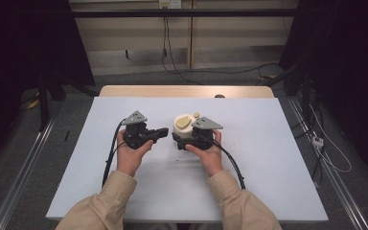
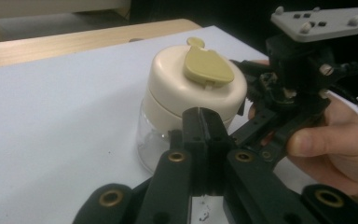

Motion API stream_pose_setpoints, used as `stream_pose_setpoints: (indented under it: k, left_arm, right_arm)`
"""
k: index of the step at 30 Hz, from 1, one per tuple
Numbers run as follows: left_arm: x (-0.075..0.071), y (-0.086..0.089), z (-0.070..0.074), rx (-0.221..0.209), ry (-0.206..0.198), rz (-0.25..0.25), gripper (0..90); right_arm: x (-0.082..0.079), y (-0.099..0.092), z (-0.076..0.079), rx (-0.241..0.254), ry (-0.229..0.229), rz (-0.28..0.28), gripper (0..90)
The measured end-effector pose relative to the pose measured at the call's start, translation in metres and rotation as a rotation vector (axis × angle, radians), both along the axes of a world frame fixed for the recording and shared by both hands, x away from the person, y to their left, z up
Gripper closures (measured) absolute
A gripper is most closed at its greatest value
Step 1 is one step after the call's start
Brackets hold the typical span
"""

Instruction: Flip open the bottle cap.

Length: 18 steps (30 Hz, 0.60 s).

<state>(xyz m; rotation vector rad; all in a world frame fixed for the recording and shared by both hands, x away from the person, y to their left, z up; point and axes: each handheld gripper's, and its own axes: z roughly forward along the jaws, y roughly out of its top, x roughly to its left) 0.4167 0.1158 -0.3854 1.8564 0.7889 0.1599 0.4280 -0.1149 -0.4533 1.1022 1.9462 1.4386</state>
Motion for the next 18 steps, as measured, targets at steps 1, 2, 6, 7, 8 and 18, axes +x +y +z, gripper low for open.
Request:
stream_pose_setpoints:
  k: [1, 2, 6, 7, 8, 18]
  left_arm:
    - [0.001, -0.001, 0.000, 0.000, 0.003, -0.002, 90.0]
    - [0.001, -0.002, 0.000, 0.005, 0.000, 0.000, 90.0]
    - [0.003, -0.008, 0.000, 0.017, -0.003, 0.004, 90.0]
    - [0.004, -0.009, 0.000, 0.017, 0.000, -0.005, 90.0]
    - [0.004, -0.010, 0.000, 0.020, -0.005, 0.001, 90.0]
    - [0.007, -0.017, -0.002, 0.044, 0.000, -0.003, 90.0]
  right_arm:
    - [0.000, 0.000, 0.000, 0.000, 0.000, 0.000, 6.8]
    - [0.000, 0.000, 0.000, 0.000, 0.001, 0.000, 6.8]
    - [0.000, 0.000, 0.000, 0.002, -0.003, -0.001, 6.8]
    - [0.000, 0.000, 0.000, 0.002, -0.003, -0.001, 6.8]
    - [0.000, 0.000, 0.000, 0.000, -0.004, -0.001, 6.8]
    - [0.000, 0.000, 0.000, -0.002, -0.002, 0.000, 6.8]
